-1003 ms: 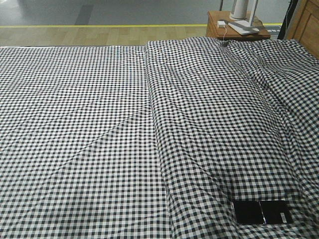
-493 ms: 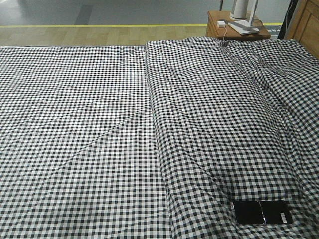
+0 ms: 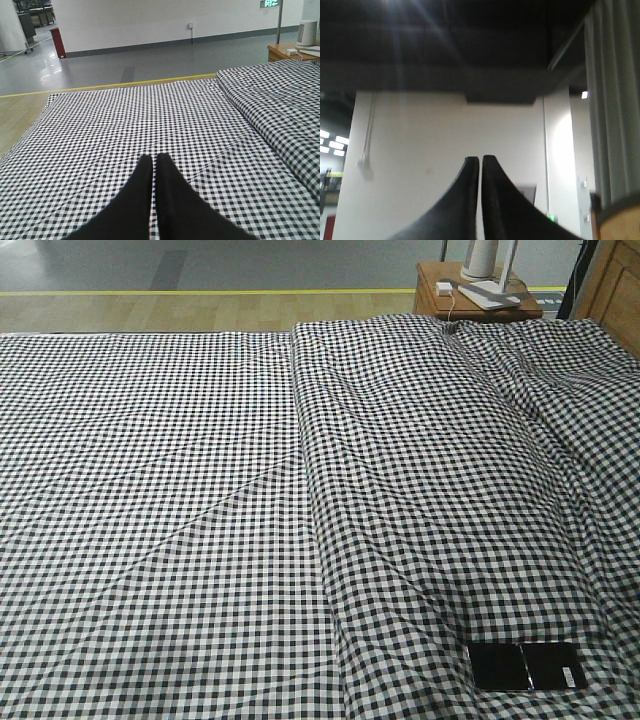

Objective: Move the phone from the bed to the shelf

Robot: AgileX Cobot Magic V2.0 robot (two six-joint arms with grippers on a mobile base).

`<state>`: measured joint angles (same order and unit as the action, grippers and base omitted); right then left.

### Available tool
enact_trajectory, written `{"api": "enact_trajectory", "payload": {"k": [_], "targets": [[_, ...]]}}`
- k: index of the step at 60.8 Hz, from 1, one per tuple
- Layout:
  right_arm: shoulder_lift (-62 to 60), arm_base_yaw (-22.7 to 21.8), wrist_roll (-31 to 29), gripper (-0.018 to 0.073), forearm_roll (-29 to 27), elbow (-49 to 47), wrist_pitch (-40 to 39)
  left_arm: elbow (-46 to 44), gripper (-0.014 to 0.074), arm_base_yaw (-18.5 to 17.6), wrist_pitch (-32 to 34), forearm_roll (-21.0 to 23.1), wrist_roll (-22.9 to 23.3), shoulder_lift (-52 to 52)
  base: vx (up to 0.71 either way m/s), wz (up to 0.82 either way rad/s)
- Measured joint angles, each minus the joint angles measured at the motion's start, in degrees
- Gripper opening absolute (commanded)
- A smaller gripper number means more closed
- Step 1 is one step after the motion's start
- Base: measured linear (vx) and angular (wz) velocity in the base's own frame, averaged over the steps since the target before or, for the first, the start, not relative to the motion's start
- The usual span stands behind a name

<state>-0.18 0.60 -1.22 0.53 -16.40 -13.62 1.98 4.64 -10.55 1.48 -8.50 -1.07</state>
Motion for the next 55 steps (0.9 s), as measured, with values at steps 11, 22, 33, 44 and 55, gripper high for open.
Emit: {"api": "enact_trajectory", "payload": {"k": [11, 22, 33, 44, 55], "targets": [[7.16, 0.00, -0.61, -0.0005, 0.00, -15.73, 9.84, 0.00, 0.0001, 0.00, 0.00, 0.00, 0.00, 0.00, 0.00, 0.00], [17.78, 0.00, -0.61, -0.0005, 0.00, -27.61, 24.16, 0.00, 0.0001, 0.00, 0.00, 0.00, 0.00, 0.00, 0.00, 0.00], [27.50, 0.00, -0.67, 0.0008, 0.00, -32.26, 34.92, 0.00, 0.0001, 0.00, 0.00, 0.00, 0.00, 0.00, 0.00, 0.00], [35.30, 0.00, -0.67, 0.0045, 0.00, -32.27, 40.82, 0.00, 0.0001, 0.00, 0.00, 0.00, 0.00, 0.00, 0.00, 0.00], [42.04, 0.00, -0.67, 0.0199, 0.00, -32.27, 41.31, 0.00, 0.0001, 0.00, 0.00, 0.00, 0.00, 0.00, 0.00, 0.00]]}}
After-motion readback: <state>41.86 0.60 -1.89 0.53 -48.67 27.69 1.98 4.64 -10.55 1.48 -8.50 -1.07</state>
